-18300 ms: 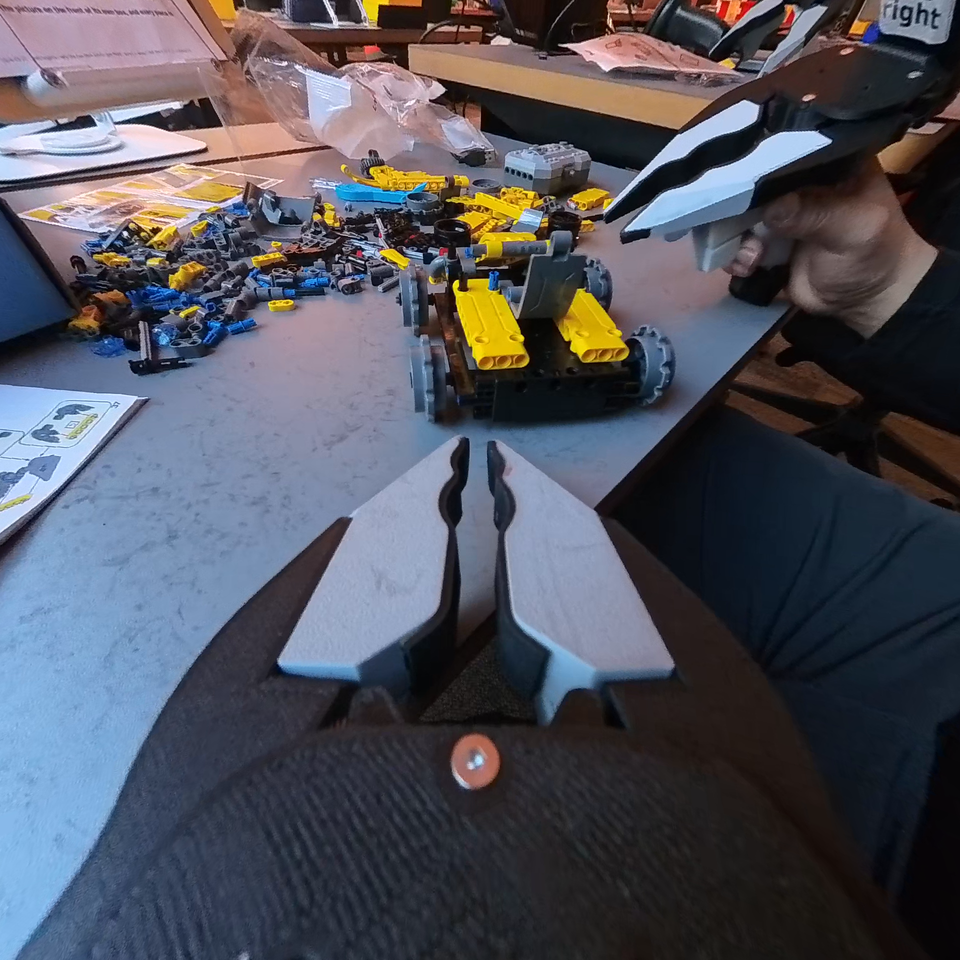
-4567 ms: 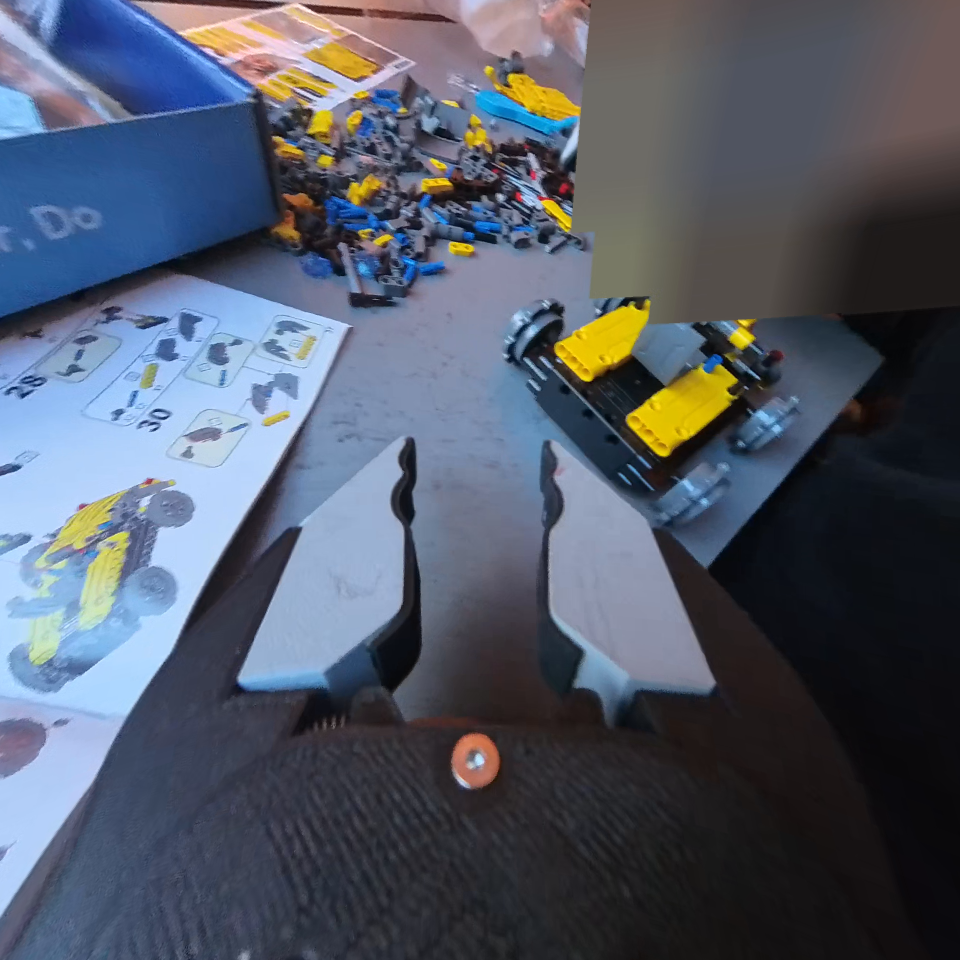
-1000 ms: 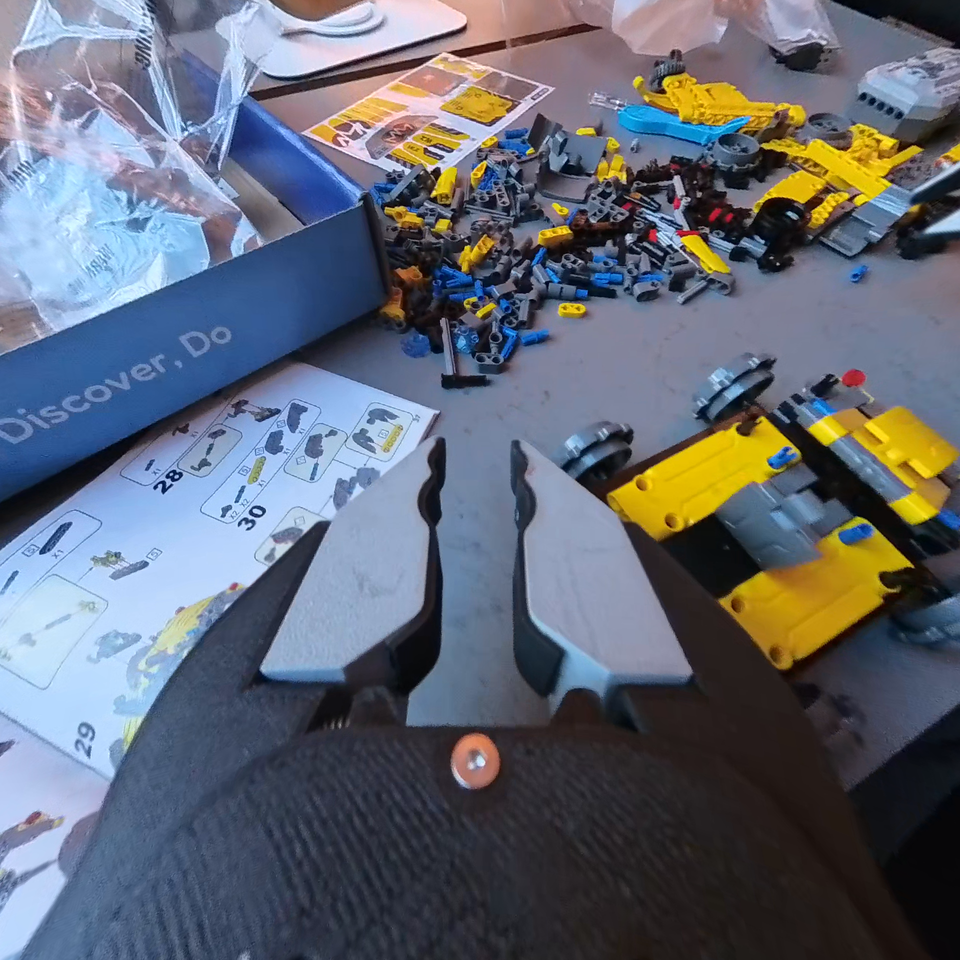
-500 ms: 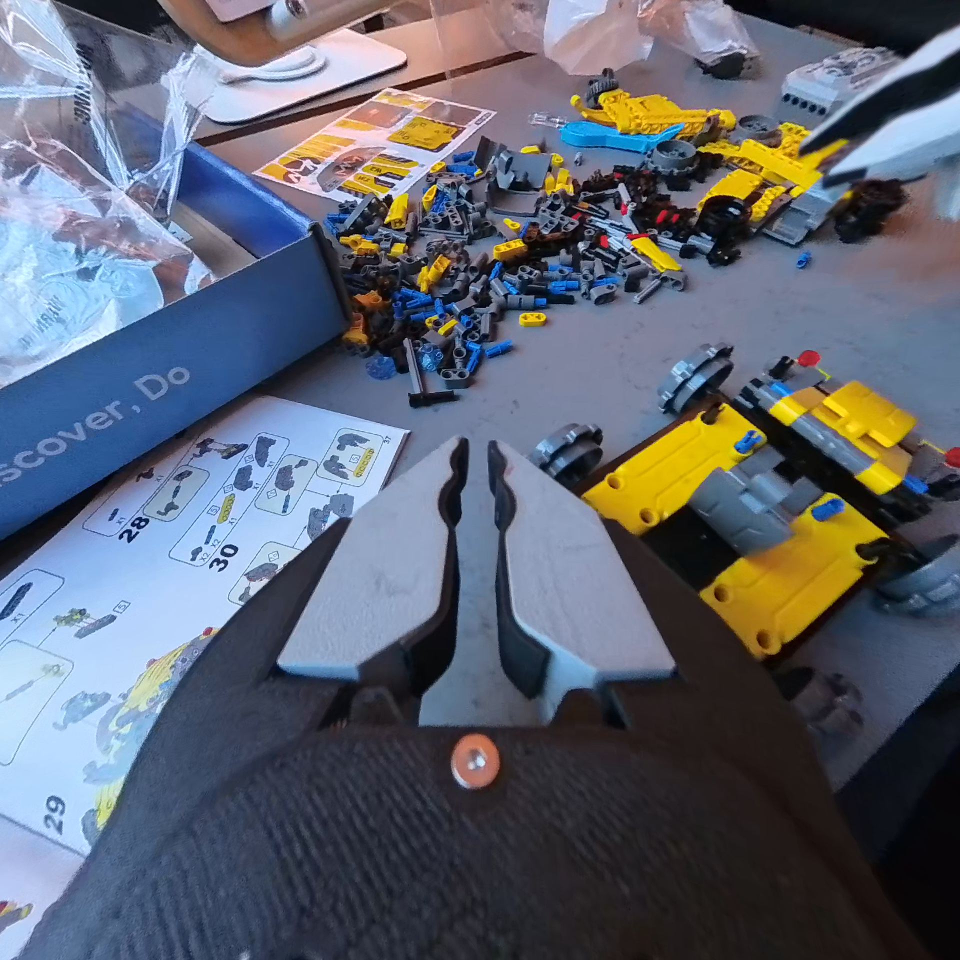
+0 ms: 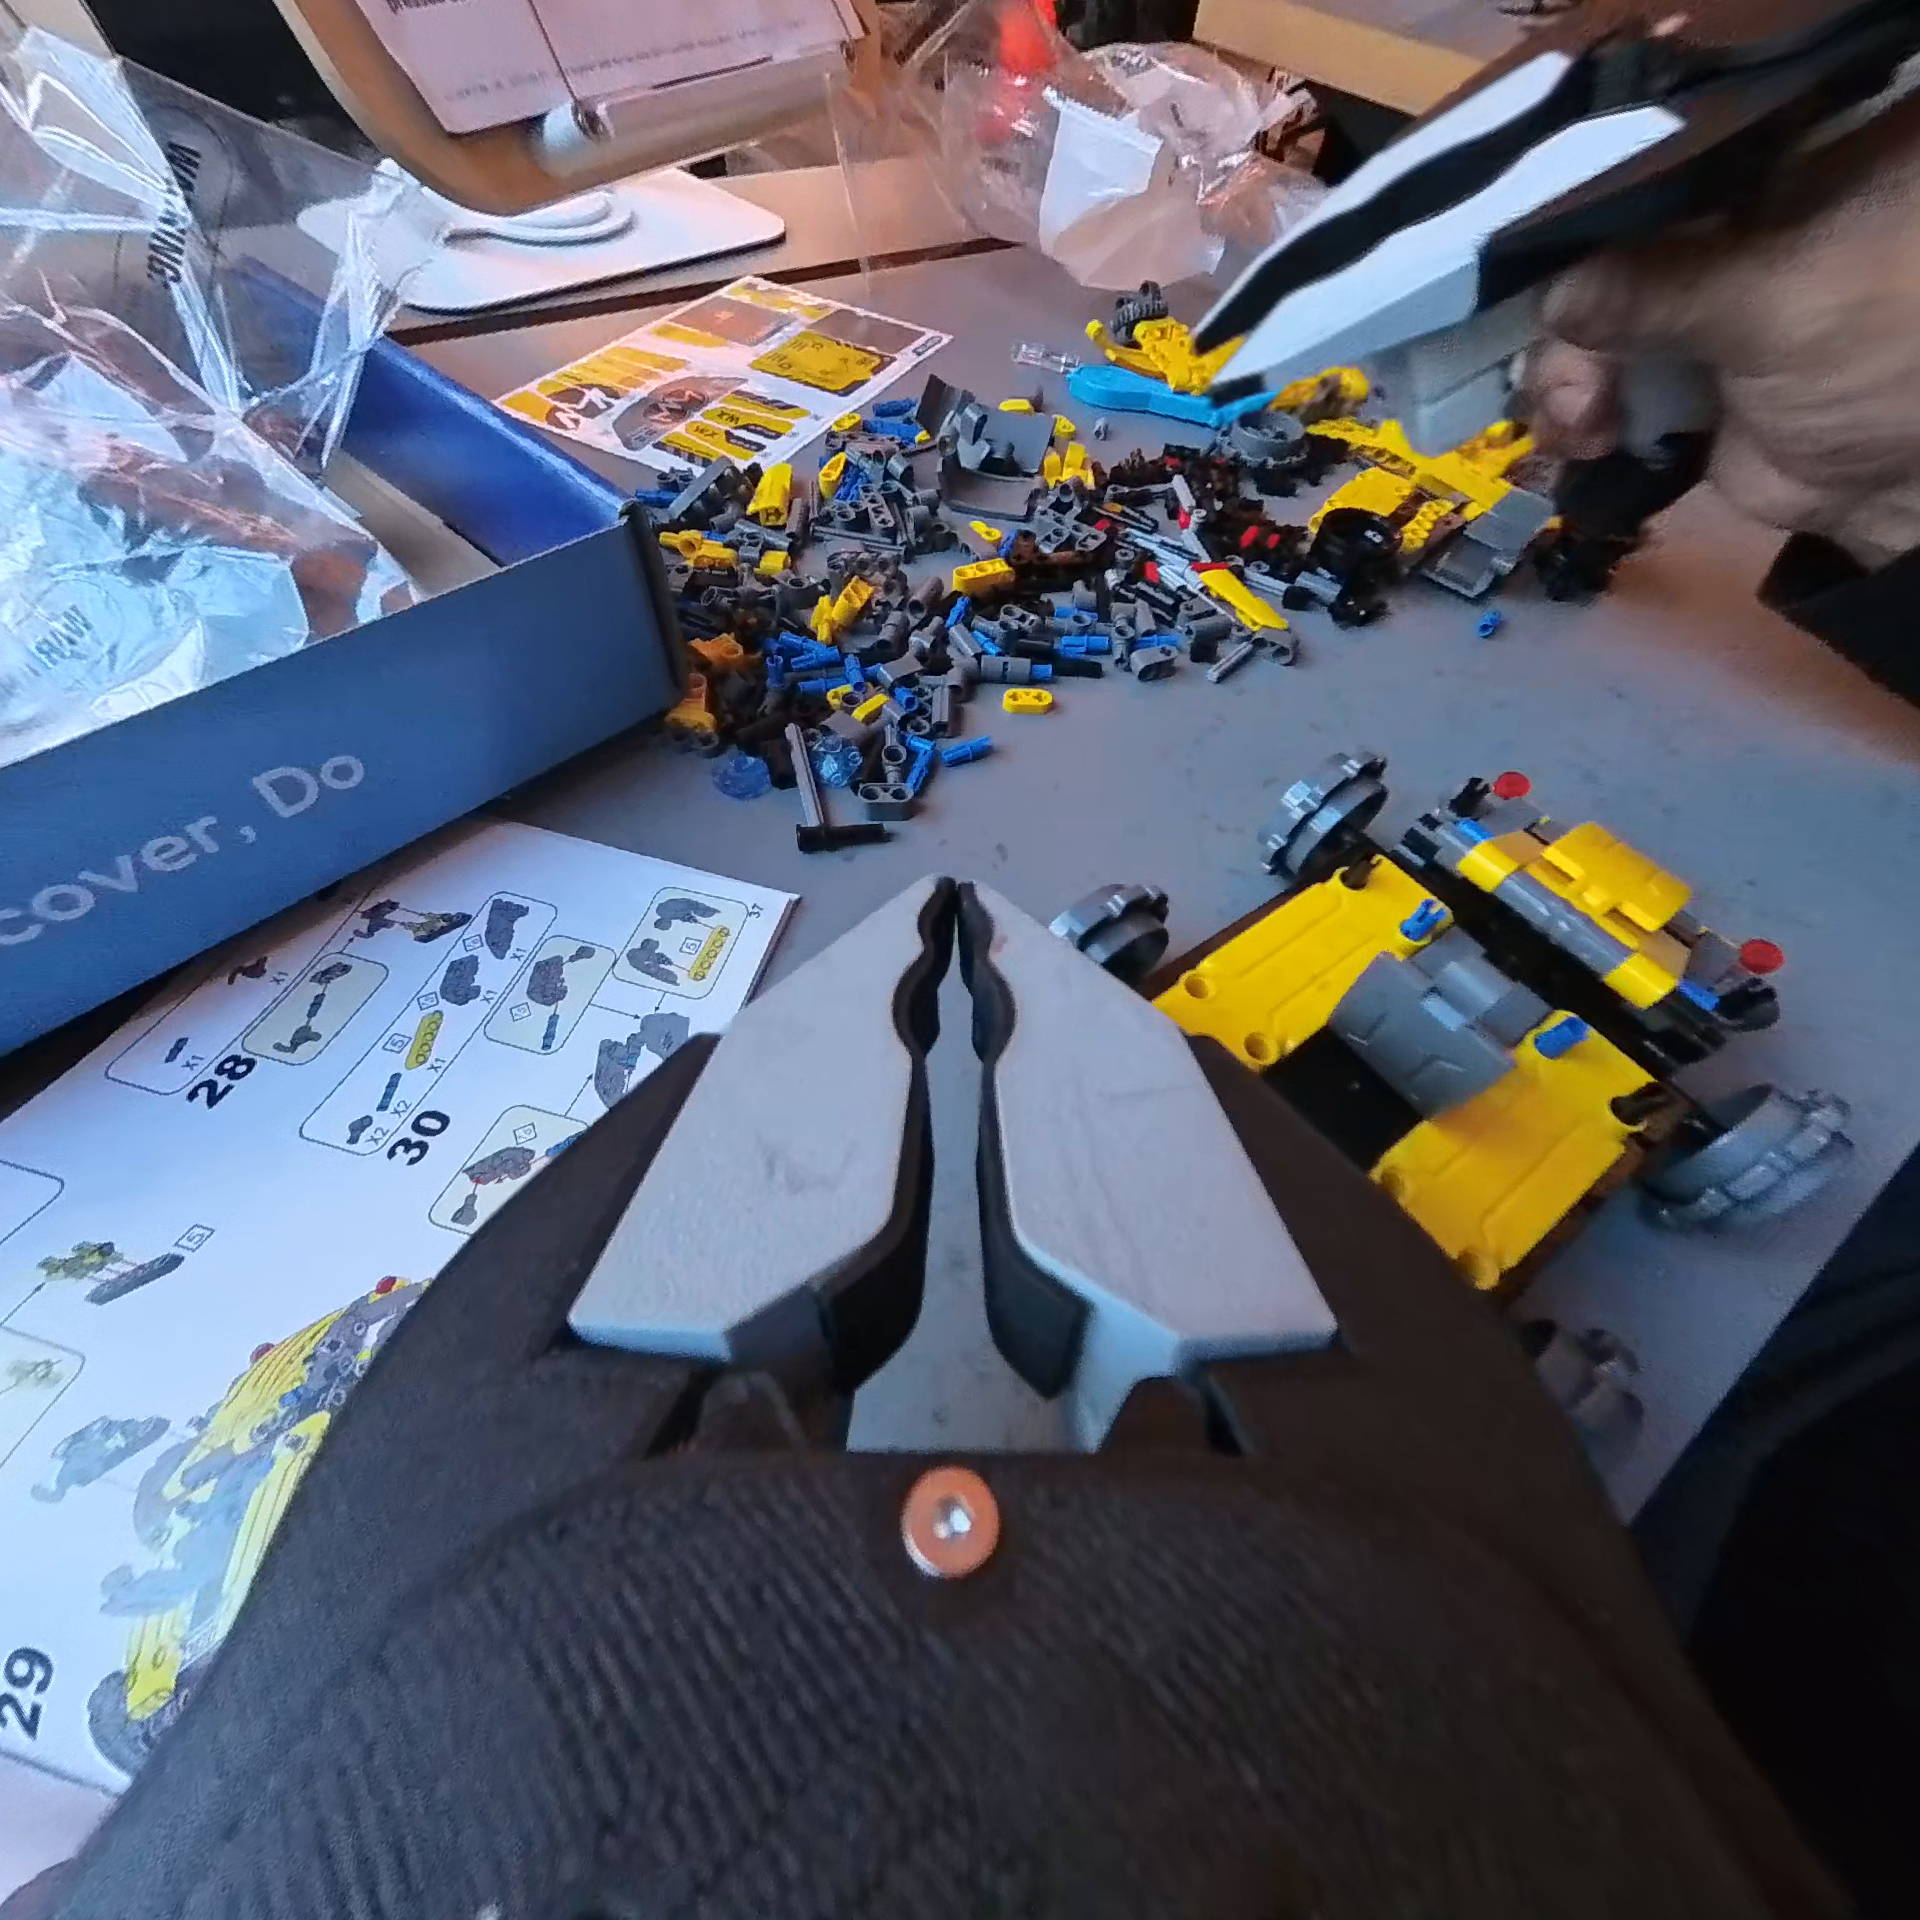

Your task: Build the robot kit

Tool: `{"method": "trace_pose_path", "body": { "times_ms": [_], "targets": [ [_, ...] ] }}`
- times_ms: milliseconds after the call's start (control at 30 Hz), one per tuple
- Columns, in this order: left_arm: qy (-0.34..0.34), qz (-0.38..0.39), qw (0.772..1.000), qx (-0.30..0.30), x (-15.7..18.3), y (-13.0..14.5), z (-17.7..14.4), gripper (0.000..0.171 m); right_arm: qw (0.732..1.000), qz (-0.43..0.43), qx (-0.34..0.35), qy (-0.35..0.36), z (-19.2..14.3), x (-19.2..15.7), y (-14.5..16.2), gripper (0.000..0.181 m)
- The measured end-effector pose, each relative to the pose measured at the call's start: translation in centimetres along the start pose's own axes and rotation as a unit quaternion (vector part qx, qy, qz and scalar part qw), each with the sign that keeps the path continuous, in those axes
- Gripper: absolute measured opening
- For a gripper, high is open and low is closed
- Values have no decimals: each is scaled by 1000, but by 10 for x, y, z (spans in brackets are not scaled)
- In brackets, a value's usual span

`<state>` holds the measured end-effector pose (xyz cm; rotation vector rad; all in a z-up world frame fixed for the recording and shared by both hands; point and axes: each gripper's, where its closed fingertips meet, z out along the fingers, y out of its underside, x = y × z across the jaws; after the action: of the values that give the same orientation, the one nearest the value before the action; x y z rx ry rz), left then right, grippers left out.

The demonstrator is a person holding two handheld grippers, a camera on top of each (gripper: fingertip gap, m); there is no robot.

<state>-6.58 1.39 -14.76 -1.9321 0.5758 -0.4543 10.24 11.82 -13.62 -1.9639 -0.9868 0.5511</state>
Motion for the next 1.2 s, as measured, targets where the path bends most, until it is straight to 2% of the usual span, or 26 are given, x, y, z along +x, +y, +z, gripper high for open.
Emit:
{"method": "trace_pose_path", "body": {
  "times_ms": [200,400,533,733,900,1000,1100,1200],
  "targets": [
    [8,17,997,77,6,-17,-17,0,998,-22,36,-43,34,-25,-26,13],
    [31,13,996,79,10,-17,-19,0,998,-51,-17,-41,61,-26,-15,11],
    [34,18,995,92,12,-19,-22,0,998,-41,11,-47,67,-27,-23,7],
    [39,15,994,102,12,-22,-25,0,996,-91,3,-6,64,-21,-22,0],
    [41,11,994,104,11,-22,-25,0,995,-92,17,37,45,-1,-32,0],
    [41,9,994,100,11,-21,-24,0,995,-75,29,62,26,14,-33,0],
    [39,7,995,95,10,-20,-23,0,997,-39,42,53,12,17,-24,0],
    [35,2,996,77,8,-17,-18,0,999,-19,15,41,8,19,-5,0]
  ]
}}
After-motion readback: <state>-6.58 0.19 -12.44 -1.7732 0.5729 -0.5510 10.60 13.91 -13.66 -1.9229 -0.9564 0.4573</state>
